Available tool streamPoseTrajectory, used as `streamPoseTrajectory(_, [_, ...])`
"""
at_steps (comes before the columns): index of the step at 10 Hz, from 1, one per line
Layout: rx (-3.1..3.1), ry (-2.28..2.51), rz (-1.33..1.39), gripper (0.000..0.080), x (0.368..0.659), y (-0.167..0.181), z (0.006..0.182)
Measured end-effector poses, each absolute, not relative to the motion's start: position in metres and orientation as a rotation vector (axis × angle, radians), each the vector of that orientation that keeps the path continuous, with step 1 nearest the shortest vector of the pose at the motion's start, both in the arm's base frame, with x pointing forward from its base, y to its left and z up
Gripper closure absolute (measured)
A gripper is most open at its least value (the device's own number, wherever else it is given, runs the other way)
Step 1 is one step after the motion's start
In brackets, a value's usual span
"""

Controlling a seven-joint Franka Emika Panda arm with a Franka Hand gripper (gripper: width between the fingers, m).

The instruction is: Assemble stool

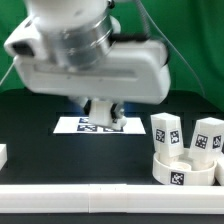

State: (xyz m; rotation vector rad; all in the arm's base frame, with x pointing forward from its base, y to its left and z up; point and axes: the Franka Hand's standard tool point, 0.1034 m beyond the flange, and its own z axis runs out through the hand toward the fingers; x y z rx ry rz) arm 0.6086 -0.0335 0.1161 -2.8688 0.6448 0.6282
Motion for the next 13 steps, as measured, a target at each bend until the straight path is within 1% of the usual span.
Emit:
streamPoseTrajectory(1, [-2.887, 0.657, 0.541, 0.0473, 0.610, -0.033, 0.113])
streamPoseTrajectory(2, [-2.912, 0.665, 0.424, 0.0473, 0.617, -0.033, 0.110])
streamPoseTrajectory(3, [-2.924, 0.666, 0.350, 0.0473, 0.619, -0.031, 0.112])
streamPoseTrajectory(4, [-2.946, 0.672, 0.198, 0.0473, 0.628, -0.030, 0.112])
streamPoseTrajectory(5, [-2.968, 0.656, 0.084, 0.0473, 0.630, -0.028, 0.112])
streamPoseTrajectory(6, [-3.021, 0.575, -0.037, 0.0473, 0.636, -0.025, 0.114])
streamPoseTrajectory(7, [-3.081, 0.456, -0.263, 0.0473, 0.650, -0.016, 0.119])
streamPoseTrajectory(8, [-3.089, 0.414, -0.346, 0.0473, 0.652, -0.009, 0.117])
streamPoseTrajectory(12, [-3.093, 0.395, -0.355, 0.0472, 0.652, -0.009, 0.116])
streamPoseTrajectory(13, [-3.127, 0.259, -0.428, 0.0473, 0.657, -0.001, 0.118])
